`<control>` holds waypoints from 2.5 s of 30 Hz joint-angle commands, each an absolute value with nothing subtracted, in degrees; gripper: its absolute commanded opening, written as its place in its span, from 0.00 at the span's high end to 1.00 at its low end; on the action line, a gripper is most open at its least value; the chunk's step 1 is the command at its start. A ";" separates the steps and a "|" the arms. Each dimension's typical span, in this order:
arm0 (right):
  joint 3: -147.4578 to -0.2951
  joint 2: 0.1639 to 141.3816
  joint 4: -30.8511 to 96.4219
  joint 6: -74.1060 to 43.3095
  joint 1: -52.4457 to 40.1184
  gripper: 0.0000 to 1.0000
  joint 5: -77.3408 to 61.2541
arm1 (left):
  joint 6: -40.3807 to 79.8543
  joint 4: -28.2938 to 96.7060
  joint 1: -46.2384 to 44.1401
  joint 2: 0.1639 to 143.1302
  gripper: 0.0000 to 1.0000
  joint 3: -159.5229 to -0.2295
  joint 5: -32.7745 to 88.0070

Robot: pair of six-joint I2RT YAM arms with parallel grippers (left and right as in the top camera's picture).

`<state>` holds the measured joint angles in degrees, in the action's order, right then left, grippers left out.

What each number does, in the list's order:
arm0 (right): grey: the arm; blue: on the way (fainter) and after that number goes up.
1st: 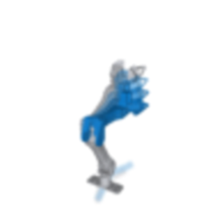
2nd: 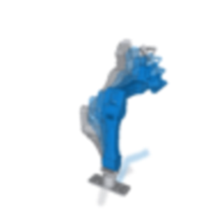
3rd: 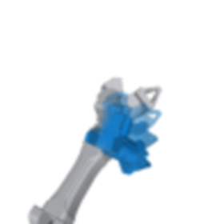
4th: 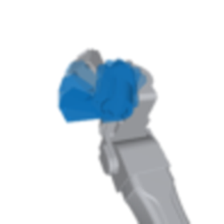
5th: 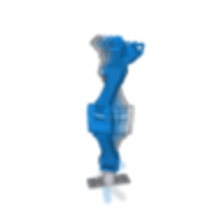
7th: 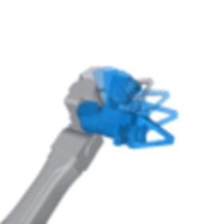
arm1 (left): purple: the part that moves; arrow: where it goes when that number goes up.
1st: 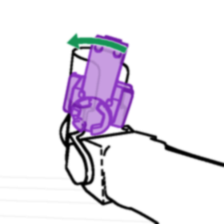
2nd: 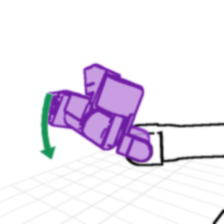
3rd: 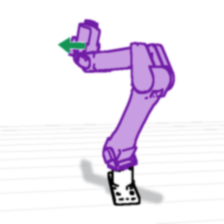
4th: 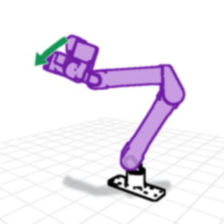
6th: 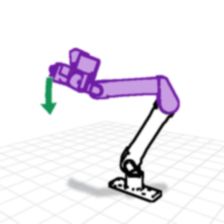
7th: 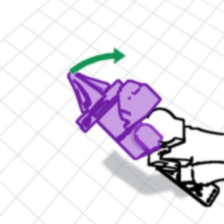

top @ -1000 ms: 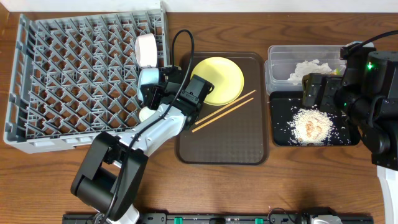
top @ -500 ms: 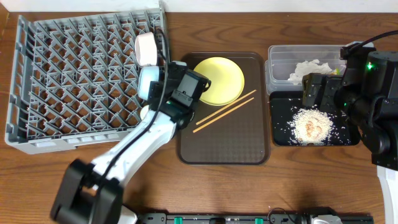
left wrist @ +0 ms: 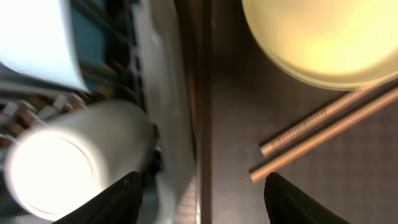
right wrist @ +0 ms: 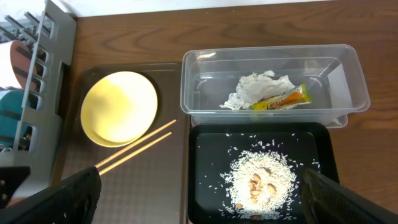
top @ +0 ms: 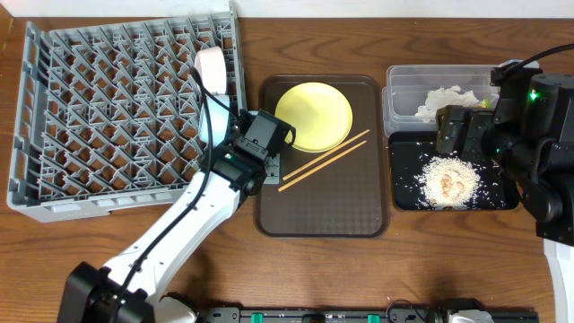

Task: Sort waste into correct bins and load items into the dishwasher
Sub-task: 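Release the light-blue bowl and withdraw the left gripper toward the tray, then grasp the yellow plate edge with the left gripper and lift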

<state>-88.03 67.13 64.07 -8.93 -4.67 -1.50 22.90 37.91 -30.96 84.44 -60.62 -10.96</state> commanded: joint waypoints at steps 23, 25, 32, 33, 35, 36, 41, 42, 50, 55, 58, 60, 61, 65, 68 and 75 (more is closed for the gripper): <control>-88.23 67.20 64.12 -9.17 -4.14 0.01 -1.10 | 28.82 48.42 -30.94 88.71 0.41 -60.42 -4.45; -88.23 67.20 64.14 -9.15 -4.14 0.01 -1.10 | 28.82 49.08 -30.94 88.71 0.41 -60.42 -4.47; -88.23 67.20 64.12 -9.15 -4.14 0.01 -1.08 | 28.82 50.52 -30.94 88.71 0.41 -60.42 -3.77; -88.23 67.20 64.14 -9.15 -4.14 0.01 -1.10 | 28.82 50.92 -30.94 88.71 0.41 -60.42 -3.57; -88.23 67.20 64.14 -9.17 -4.14 0.01 -1.08 | 28.82 51.90 -30.94 88.71 0.41 -60.42 -3.40; -88.23 67.20 64.14 -9.17 -4.14 0.01 -1.08 | 28.80 52.53 -30.94 88.71 0.41 -60.42 -3.42; -88.23 67.20 64.12 -9.17 -4.14 0.01 -1.10 | 28.82 53.45 -30.94 88.71 0.41 -60.42 -3.42; -88.23 67.20 64.12 -9.17 -4.14 0.01 -1.10 | 28.80 53.30 -30.94 88.71 0.41 -60.42 -3.44; -88.23 67.20 64.14 -9.15 -4.14 0.01 -1.10 | 22.74 53.56 -30.94 87.31 0.35 -67.42 -3.44; -88.23 67.20 64.12 -9.15 -4.14 0.01 -1.08 | 19.00 53.60 -30.94 86.78 0.16 -75.37 -0.82; -88.23 67.20 64.12 -9.15 -4.14 0.01 -1.10 | 11.86 51.81 -31.07 86.80 0.14 -78.56 5.78; -88.23 67.20 64.14 -9.17 -4.14 0.01 -1.08 | 4.75 50.78 -31.55 86.80 0.14 -79.50 8.36; -88.23 67.20 64.12 -9.15 -4.14 0.01 -1.08 | 2.11 50.28 -31.86 86.80 0.14 -79.57 8.36; -88.23 67.20 64.12 -9.15 -4.14 0.01 -1.10 | -1.87 50.30 -31.97 88.51 0.13 -79.55 8.36; -88.23 67.20 64.14 -9.15 -4.14 0.01 -1.10 | -4.67 51.18 -32.10 92.18 0.13 -79.53 8.36; -88.23 67.20 64.14 -9.15 -4.14 0.01 -1.10 | -7.90 50.48 -32.60 103.15 0.14 -79.53 8.36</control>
